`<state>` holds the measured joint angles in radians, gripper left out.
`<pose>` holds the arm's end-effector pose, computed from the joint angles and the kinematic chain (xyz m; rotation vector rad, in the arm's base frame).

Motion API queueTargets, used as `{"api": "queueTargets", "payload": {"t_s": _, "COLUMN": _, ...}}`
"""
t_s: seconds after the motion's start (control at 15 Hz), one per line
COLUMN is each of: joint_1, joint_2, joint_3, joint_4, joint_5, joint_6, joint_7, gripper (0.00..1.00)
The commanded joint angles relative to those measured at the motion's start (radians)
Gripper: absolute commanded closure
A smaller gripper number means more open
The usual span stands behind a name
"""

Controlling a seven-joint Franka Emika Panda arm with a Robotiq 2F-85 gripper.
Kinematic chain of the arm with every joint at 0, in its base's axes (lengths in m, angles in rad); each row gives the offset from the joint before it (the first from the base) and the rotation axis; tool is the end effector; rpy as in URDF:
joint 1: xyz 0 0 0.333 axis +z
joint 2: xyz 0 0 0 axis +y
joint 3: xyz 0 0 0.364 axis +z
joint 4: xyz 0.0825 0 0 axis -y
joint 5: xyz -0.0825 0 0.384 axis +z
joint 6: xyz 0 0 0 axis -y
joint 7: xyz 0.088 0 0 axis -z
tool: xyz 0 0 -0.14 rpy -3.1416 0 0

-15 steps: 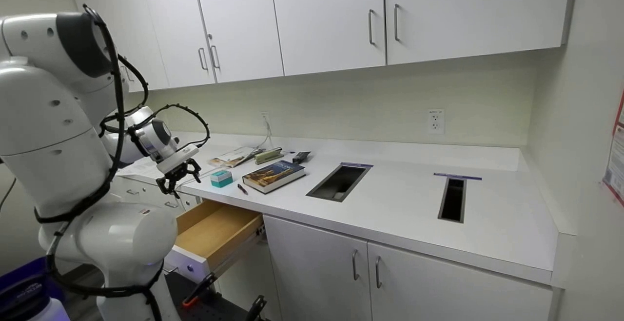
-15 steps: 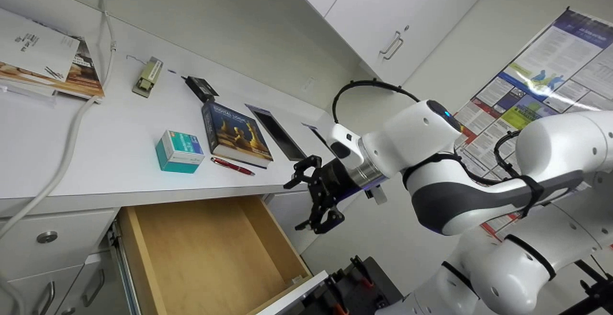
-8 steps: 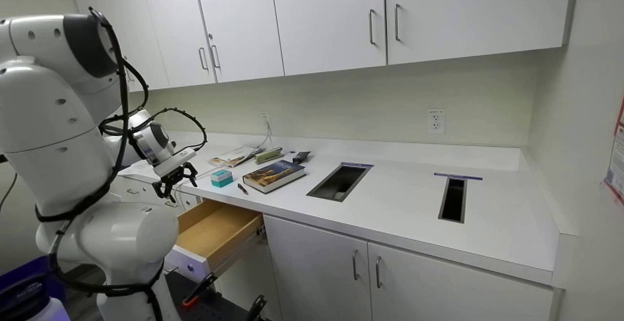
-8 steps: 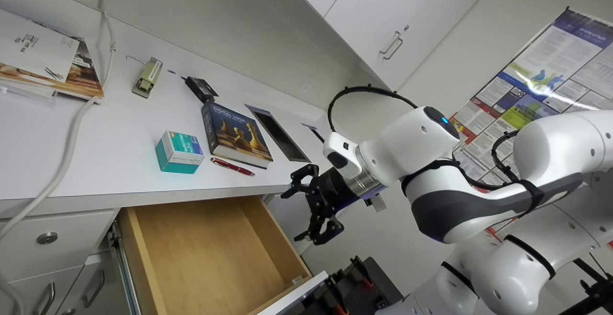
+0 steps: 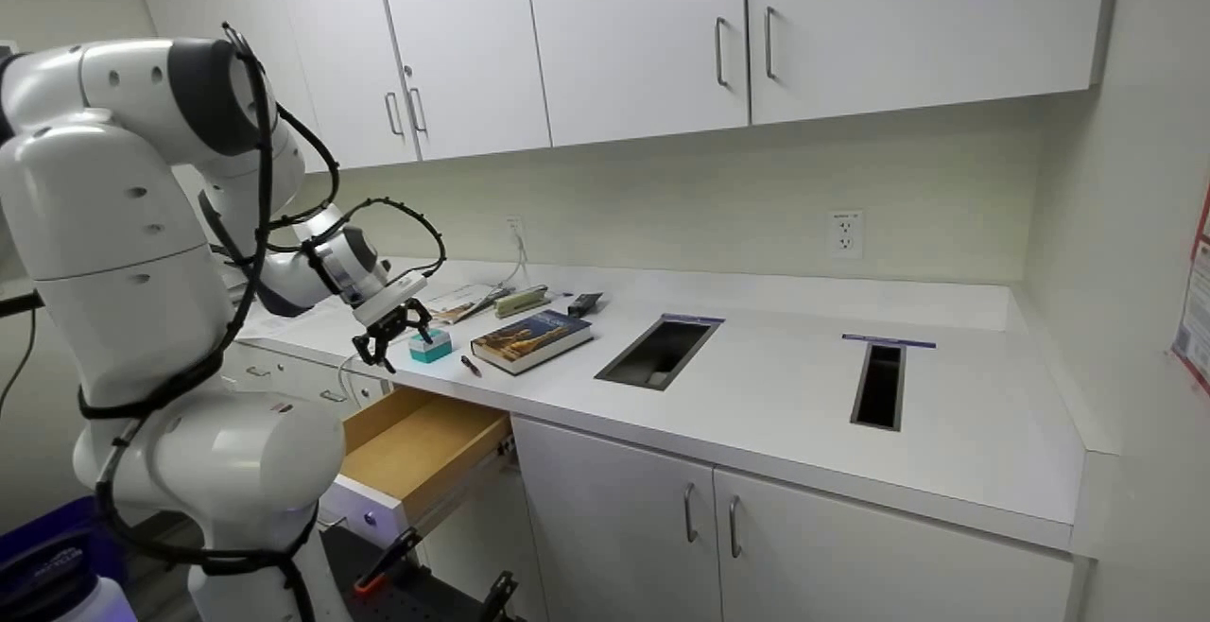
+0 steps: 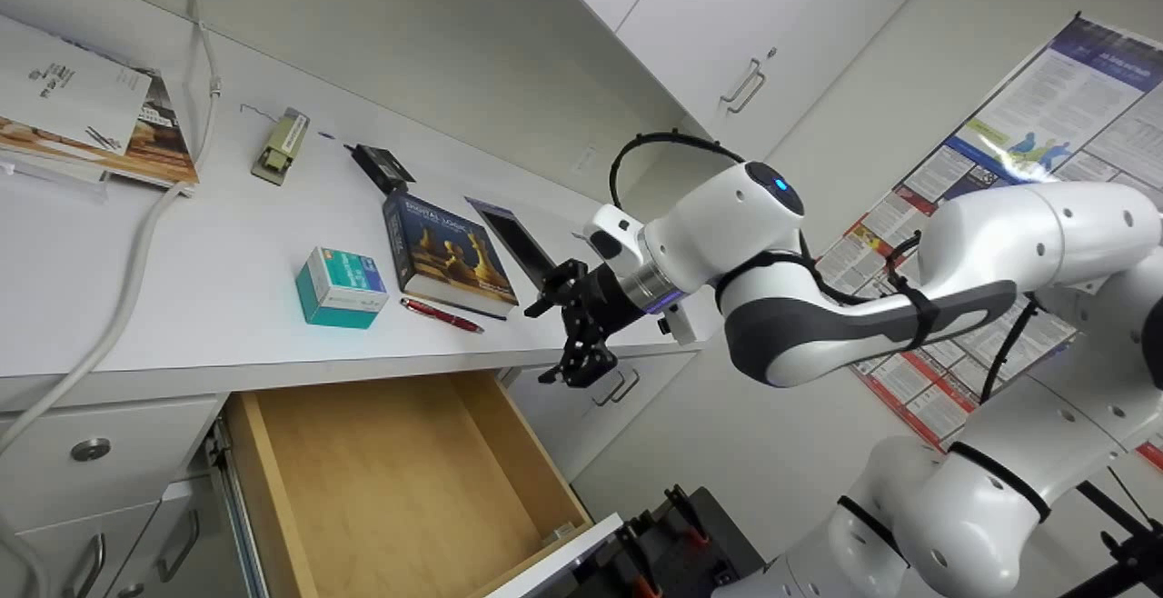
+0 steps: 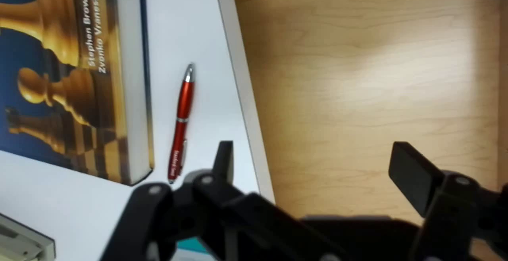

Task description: Open the first drawer from the right and then put the pen inside it

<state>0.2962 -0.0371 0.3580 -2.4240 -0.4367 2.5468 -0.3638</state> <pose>0.3995 0.3035 0.3516 2.2280 1.8083 0.2773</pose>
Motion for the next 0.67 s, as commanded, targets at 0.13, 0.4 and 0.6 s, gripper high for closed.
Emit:
{"api": "queueTargets", "payload": {"t_s": 0.13, "joint_1": -0.015, "joint_2": 0.147, "joint_3": -0.056, "joint_4": 0.154, "joint_5": 0.007, "joint_6": -0.042, "joint_7": -0.016, "gripper": 0.0}}
{"api": "queueTargets", "payload": {"t_s": 0.4, "joint_1": -0.022, "joint_2": 0.21, "joint_3": -0.082, "joint_4": 0.225, "joint_5": 0.014, "joint_6": -0.02, "joint_7": -0.017, "gripper": 0.0}}
{"api": "queueTargets", "payload": {"t_s": 0.6, "joint_1": -0.035, "joint_2": 0.256, "joint_3": -0.083, "joint_4": 0.265, "joint_5": 0.066, "joint_6": -0.018, "joint_7": -0.056, "gripper": 0.0}}
